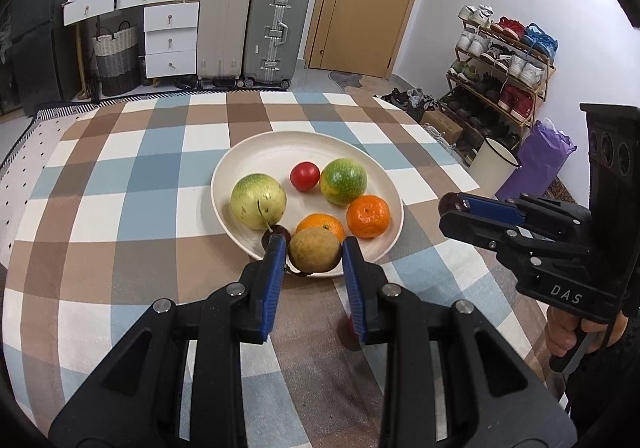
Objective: Organize fruits
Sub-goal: 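Carry the brown fruit and cherry onto the plate and open both grippers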
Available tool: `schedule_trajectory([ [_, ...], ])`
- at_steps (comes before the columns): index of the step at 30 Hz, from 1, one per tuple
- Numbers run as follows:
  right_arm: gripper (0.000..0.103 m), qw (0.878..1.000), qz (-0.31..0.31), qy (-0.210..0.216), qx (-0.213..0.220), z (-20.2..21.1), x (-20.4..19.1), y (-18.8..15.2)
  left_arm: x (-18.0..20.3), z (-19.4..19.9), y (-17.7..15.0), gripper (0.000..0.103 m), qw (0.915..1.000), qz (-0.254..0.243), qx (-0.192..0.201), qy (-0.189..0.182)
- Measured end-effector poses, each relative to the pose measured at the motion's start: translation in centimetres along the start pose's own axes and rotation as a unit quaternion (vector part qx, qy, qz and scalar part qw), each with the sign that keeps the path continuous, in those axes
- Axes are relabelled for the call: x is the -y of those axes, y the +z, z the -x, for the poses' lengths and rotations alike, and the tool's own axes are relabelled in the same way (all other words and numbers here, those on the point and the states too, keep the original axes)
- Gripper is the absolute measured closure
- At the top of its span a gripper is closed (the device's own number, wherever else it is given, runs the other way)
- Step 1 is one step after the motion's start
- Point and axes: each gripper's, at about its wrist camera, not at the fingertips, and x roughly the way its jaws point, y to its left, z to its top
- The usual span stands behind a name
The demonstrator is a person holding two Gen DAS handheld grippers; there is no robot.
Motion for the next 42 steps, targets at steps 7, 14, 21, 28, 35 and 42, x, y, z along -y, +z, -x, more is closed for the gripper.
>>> schedule_trajectory([
  [7,0.076,1.0,0.002,-0.001,0.008,0.4,0.0,1.0,0.0,0.5,1.0,0.077,0.9999,0.001,0.01,0.003],
  [14,0.076,1.0,0.0,0.001,0.008,-0.2,0.1,1.5,-0.3,0.2,1.6,0.077,0.9999,0.005,0.012,0.006],
  [21,0.076,1.0,-0.004,0.008,0.001,-1.7,0.2,1.7,-0.3,-1.0,2.0,0.077,0.9999,0.004,0.009,0.007],
  [28,0.076,1.0,-0.001,0.014,-0.001,-3.0,0.2,1.9,-0.4,-2.9,2.6,0.077,1.0,0.0,0.002,0.007],
  [35,0.076,1.0,-0.005,0.016,-0.003,-4.4,0.4,2.2,-0.6,-5.2,3.2,0.077,1.0,-0.002,-0.006,0.007],
  [42,0.076,1.0,-0.001,0.023,-0.009,-6.2,0.5,2.3,-0.6,-7.4,3.5,0.077,0.9998,-0.01,-0.014,0.009],
])
